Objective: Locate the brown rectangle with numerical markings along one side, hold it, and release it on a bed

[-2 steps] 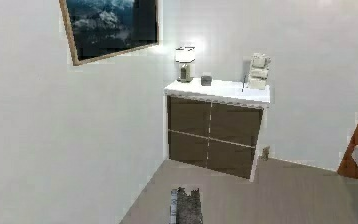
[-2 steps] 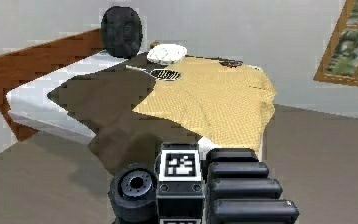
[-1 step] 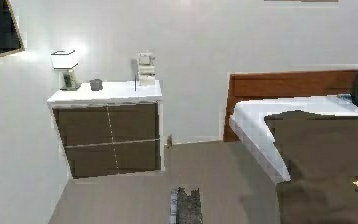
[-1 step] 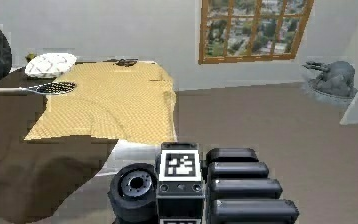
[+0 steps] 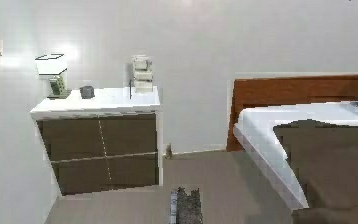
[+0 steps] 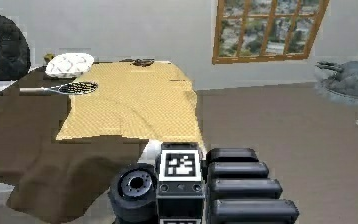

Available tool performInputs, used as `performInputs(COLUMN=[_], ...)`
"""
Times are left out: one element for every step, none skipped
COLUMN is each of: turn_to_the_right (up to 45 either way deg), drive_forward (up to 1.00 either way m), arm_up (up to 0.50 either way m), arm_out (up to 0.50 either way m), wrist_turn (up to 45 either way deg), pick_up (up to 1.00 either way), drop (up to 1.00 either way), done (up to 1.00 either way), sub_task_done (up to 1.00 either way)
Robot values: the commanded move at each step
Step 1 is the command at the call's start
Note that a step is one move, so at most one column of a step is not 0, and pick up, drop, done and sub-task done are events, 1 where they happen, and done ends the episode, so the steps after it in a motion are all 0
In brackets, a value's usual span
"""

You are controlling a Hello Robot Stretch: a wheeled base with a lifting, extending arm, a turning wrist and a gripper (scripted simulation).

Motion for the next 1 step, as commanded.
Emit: performInputs(turn_to_the_right=[6.0], drive_forward=[0.00], arm_up=[0.00], arm_out=[0.00], wrist_turn=[0.0], pick_up=[0.00], drop=[0.00], done=[0.00], sub_task_done=[0.00])
